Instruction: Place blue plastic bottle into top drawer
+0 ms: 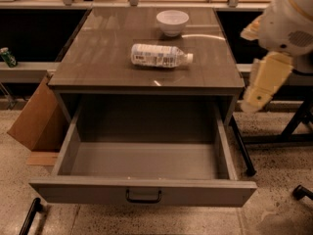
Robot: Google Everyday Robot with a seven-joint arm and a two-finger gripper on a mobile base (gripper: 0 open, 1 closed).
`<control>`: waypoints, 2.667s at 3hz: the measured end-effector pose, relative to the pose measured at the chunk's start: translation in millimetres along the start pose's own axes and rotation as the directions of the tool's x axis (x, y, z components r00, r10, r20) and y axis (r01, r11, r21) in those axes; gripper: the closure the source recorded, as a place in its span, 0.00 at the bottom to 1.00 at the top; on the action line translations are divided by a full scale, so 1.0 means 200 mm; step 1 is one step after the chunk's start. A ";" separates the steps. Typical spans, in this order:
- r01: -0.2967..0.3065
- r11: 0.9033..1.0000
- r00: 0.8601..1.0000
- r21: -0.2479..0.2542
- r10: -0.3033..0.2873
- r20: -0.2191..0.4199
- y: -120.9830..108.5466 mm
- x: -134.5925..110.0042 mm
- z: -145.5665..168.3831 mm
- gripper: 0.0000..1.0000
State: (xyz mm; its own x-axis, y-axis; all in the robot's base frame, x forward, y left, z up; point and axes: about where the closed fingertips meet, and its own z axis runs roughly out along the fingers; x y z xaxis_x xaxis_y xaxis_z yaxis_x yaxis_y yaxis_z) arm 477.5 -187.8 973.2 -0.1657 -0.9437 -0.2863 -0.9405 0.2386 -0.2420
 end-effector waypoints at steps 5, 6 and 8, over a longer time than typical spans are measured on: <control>0.046 0.996 0.975 -0.076 -0.028 0.221 -0.56 -0.59 0.58 0.00; 0.046 0.993 0.979 -0.108 -0.023 0.201 -0.65 -0.69 0.75 0.00; 0.044 0.985 0.991 -0.164 -0.023 0.130 -0.71 -0.84 1.05 0.00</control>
Offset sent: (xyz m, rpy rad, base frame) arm 0.1217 0.1042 -0.0247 0.3095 -0.0174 0.0114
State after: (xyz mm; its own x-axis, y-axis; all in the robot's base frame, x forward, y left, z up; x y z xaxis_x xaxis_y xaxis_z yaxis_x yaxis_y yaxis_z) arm 700.5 -15.8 861.5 -0.1041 -0.9110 -0.3992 -0.9829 0.1555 -0.0987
